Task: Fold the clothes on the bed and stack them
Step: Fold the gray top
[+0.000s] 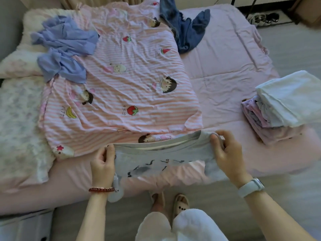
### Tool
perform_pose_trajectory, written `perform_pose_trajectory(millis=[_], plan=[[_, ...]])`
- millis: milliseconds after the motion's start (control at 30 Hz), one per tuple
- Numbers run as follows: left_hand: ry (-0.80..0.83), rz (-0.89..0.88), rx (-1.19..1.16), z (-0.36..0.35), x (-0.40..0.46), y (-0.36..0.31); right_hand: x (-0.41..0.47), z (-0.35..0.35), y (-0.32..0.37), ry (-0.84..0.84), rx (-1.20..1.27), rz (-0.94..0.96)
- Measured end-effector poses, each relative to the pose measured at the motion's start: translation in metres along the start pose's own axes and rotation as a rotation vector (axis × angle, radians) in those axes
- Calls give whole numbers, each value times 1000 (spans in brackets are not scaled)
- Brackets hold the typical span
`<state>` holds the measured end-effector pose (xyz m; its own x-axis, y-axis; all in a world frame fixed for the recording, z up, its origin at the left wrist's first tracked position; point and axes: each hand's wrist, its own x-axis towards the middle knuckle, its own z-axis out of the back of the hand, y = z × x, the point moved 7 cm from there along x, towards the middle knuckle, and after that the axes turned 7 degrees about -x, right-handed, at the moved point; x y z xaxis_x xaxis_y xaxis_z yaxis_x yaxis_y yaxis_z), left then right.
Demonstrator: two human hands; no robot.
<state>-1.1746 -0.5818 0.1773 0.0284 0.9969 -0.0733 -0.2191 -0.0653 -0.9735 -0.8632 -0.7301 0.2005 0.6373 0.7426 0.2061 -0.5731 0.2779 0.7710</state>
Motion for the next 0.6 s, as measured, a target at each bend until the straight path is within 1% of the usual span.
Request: perform_pose_trajectory(millis=[33,67,133,167,233,267,300,333,400,467,533,600], plan=[[-51,-47,31,-2,2,-9,7,0,5,-34,-10,13],[-82,-73,74,-8,7,-15,17,-5,11,-6,-32,26],[-128,-79,167,-16,21,-24,34,-19,29,90,-127,110],[-178,-116,197,-15,29,-32,44,-20,38,69,-139,155],[-339,-290,191,-7,41,-68,70,-9,59,-57,-92,189],[-379,-353,174,-3,46,-86,82,-7,69,-71,-83,194],[-346,-367,159,-4,55,-96,93,-8,80,-51,-90,200],[-243,-345,145,-9,65,-102,101,-11,90,-17,-105,212],[44,-217,86,-23,87,-97,115,-19,99,46,-100,225],[242,-84,0,-27,104,-84,122,-24,98,82,-58,231],[300,24,-86,-18,119,-72,129,-25,93,90,29,214],[300,56,-94,-9,141,-64,143,-32,88,103,112,174]])
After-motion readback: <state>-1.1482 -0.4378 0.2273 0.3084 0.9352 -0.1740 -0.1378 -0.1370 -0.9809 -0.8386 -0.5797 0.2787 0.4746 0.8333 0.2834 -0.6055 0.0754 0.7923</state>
